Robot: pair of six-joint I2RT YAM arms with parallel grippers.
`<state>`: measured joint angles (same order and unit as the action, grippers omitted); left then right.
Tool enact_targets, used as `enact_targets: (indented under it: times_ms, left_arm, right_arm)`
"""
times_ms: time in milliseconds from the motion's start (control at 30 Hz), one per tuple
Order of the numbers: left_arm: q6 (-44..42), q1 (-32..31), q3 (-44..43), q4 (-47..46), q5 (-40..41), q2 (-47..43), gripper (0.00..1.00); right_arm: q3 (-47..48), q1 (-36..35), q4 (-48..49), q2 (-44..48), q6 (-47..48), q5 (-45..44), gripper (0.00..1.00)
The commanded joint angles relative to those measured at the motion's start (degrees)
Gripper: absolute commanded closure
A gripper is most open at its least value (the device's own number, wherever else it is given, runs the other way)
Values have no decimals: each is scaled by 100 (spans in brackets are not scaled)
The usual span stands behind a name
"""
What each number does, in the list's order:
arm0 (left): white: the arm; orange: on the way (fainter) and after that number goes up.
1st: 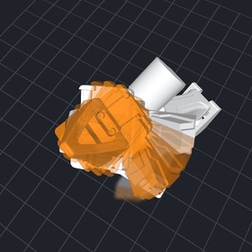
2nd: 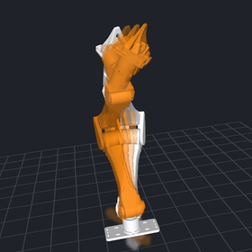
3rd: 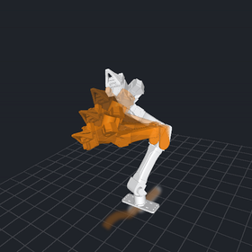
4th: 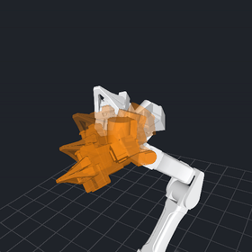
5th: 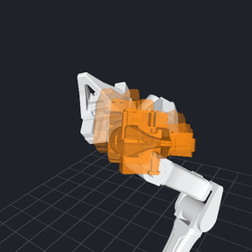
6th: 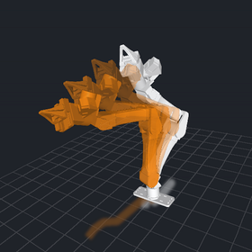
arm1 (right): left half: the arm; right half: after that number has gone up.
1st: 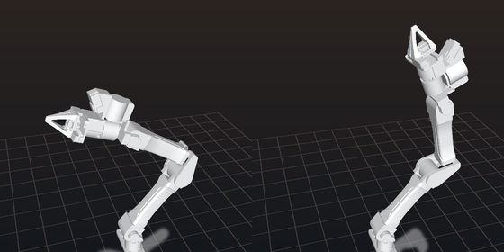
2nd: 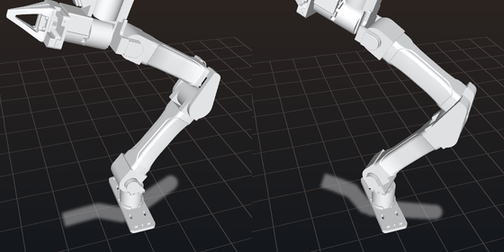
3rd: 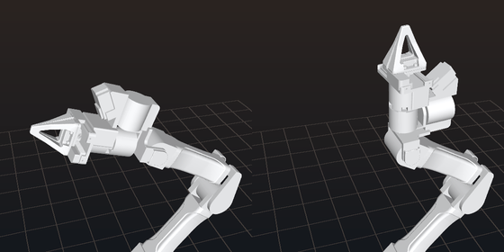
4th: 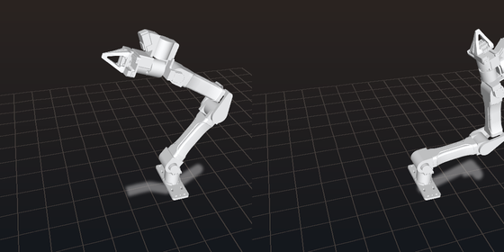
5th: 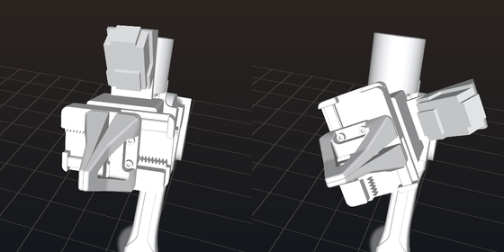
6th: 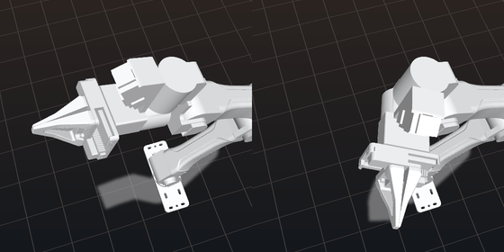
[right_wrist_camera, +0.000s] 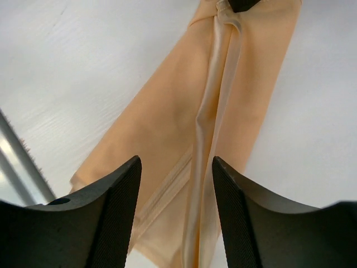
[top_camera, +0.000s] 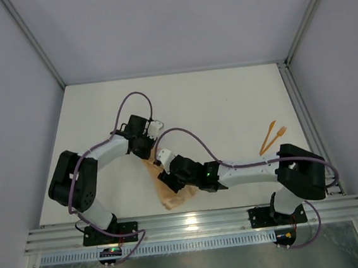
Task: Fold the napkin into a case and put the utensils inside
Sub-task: Stuff the top corner of the smaller-rectangle-folded napkin into the folded napkin.
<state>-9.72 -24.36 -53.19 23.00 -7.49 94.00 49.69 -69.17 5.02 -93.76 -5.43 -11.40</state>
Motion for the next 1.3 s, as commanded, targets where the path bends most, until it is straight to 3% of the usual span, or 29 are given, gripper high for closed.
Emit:
enact_targets:
  times_ms: [0, 133, 267, 500, 600, 633, 667, 733, 1000, 1100, 1267]
  left_arm:
    - [-127, 1, 124, -217, 54, -30, 100]
    - [-118, 1, 133, -226, 10, -39, 100]
    - [-92, 1, 125, -226, -16, -66, 100]
    - [-110, 1, 204, -261, -25, -118, 100]
    - [-101, 1, 195, -288, -25, -83, 100]
    - [-109, 1, 204, -288, -34, -83, 100]
    - [-118, 1, 204, -296, -16, -83, 100]
    - [-110, 1, 212, -332, -16, -74, 100]
    - [-127, 80, 116, -411, 2, 145, 100]
    - [-74, 116, 19, -428, -33, 277, 100]
    - [-92, 168, -7, -455, -25, 409, 100]
  right_arm:
    - [-353, 43, -457, 884, -492, 419, 41]
    - [-688, 429, -809, 1289, -871, 655, 37]
    - [-1057, 729, -537, 1228, -1118, 1287, 37]
    - [-1208, 738, -545, 1158, -1320, 1166, 42]
    - [-1085, 729, -546, 1175, -1224, 1227, 61]
    - [-1041, 712, -537, 1149, -1206, 1254, 79]
    - [-936, 685, -545, 1140, -1162, 1202, 87]
    - [-804, 580, -694, 1105, -1040, 888, 97]
    - [145, -518, -1757, 306, -3, -1030, 97]
    - [348, -1044, -1688, -27, 672, -1241, 94]
    - [778, -1301, -1662, -608, 1281, -1146, 91]
